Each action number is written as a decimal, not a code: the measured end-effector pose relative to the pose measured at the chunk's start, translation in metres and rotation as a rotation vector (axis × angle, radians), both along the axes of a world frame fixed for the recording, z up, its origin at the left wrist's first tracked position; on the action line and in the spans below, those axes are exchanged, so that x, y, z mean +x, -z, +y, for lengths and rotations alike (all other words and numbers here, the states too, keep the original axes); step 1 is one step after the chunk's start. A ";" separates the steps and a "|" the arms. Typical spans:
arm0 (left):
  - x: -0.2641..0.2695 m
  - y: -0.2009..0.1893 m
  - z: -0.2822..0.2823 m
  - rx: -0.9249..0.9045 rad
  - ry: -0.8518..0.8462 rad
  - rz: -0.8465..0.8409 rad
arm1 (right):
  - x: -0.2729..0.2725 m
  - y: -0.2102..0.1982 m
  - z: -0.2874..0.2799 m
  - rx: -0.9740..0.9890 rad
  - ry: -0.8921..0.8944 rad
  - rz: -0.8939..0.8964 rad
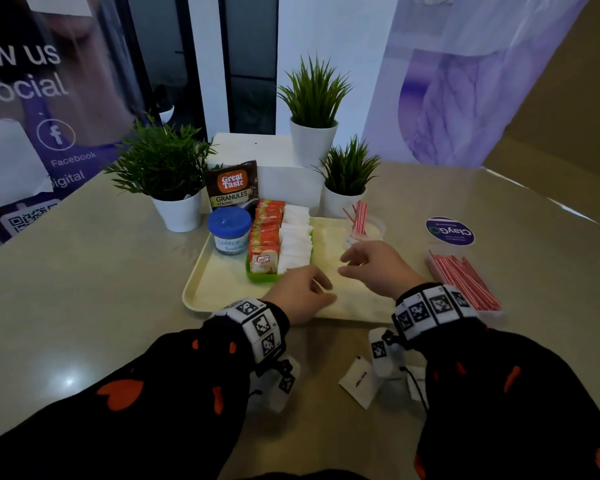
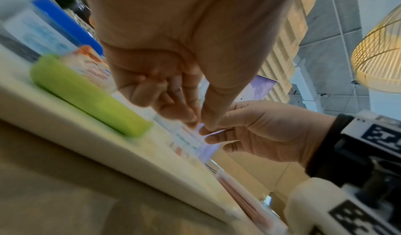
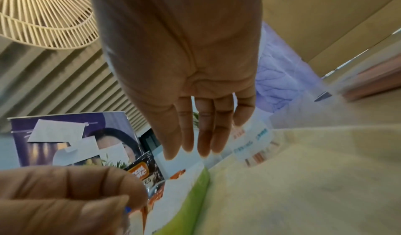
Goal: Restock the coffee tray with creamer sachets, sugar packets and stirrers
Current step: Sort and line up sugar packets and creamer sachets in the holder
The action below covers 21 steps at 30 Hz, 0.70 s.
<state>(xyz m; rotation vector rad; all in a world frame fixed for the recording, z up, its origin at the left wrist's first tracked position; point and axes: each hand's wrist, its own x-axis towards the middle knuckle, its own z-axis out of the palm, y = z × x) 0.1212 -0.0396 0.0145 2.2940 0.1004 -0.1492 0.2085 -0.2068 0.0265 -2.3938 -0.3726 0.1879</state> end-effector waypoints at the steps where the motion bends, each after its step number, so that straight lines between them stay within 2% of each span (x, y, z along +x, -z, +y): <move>1: -0.004 0.000 -0.010 0.022 0.080 0.040 | -0.006 0.000 -0.010 0.000 0.018 0.027; 5: -0.018 0.006 -0.044 0.197 0.365 0.168 | -0.035 0.003 -0.051 -0.023 0.050 0.119; 8: -0.025 0.011 -0.059 0.319 0.460 0.230 | -0.057 0.005 -0.084 -0.044 0.062 0.200; 13: -0.031 0.018 -0.074 0.487 0.451 0.264 | -0.080 0.018 -0.127 -0.109 0.145 0.351; 17: -0.032 0.022 -0.076 0.467 0.408 0.280 | -0.091 0.029 -0.139 -0.174 0.180 0.411; 21: -0.031 0.025 -0.071 0.457 0.376 0.266 | -0.096 0.041 -0.134 -0.245 0.182 0.399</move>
